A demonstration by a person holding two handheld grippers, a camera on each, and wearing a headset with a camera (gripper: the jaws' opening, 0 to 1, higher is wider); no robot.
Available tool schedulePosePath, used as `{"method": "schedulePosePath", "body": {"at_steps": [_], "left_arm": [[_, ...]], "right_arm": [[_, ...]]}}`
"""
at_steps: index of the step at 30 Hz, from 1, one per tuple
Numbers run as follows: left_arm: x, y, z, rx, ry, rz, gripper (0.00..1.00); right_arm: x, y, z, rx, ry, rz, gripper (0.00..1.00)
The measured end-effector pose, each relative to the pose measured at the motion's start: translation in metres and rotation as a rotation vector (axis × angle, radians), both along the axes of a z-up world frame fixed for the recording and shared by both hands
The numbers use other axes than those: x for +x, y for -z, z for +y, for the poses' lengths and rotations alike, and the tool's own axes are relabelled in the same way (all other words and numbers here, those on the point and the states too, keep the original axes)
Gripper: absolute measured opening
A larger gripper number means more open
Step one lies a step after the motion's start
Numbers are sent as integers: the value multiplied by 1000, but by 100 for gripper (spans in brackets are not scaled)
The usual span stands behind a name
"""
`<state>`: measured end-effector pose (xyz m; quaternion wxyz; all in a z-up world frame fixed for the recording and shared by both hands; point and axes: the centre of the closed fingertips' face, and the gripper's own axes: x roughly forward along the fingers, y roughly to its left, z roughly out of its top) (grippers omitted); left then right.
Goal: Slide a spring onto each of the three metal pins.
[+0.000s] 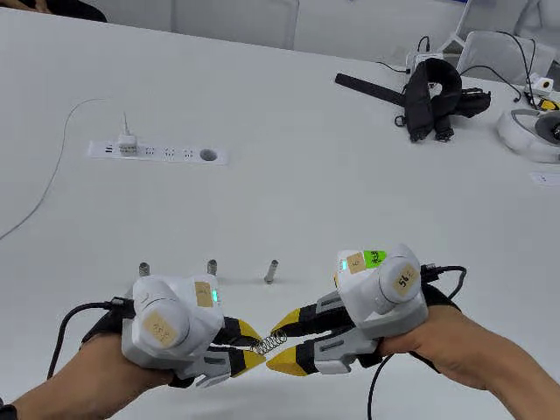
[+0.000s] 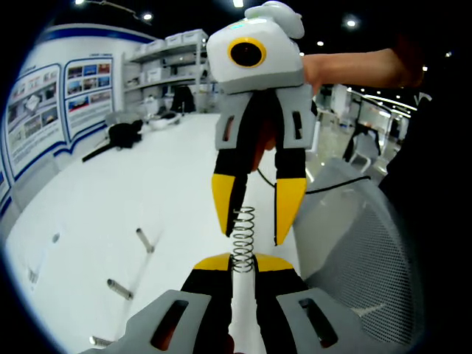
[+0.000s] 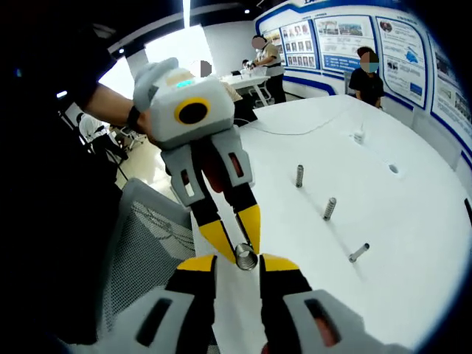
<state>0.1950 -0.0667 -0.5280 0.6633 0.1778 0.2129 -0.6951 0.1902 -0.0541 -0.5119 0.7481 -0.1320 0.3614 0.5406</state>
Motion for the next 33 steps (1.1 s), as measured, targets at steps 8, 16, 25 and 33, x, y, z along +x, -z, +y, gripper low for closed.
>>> {"method": "schedulePosePath", "body": {"at_steps": [8,16,25,33], "left_arm": [[-7,-7,-2,-11,31,-8,10],[-7,-13,-6,-39,20,9,10],[-4,-23,-11,-61,25,1,10],[-5,-24,-11,-54,39,-4,10]], "right_arm": [[5,-11,-5,-37,-71,-55,23],[5,-18,-2,-61,-150,-86,19],[0,-17,-4,-108,-232,-93,15],[-1,-15,-4,-154,-291,-95,13]]}}
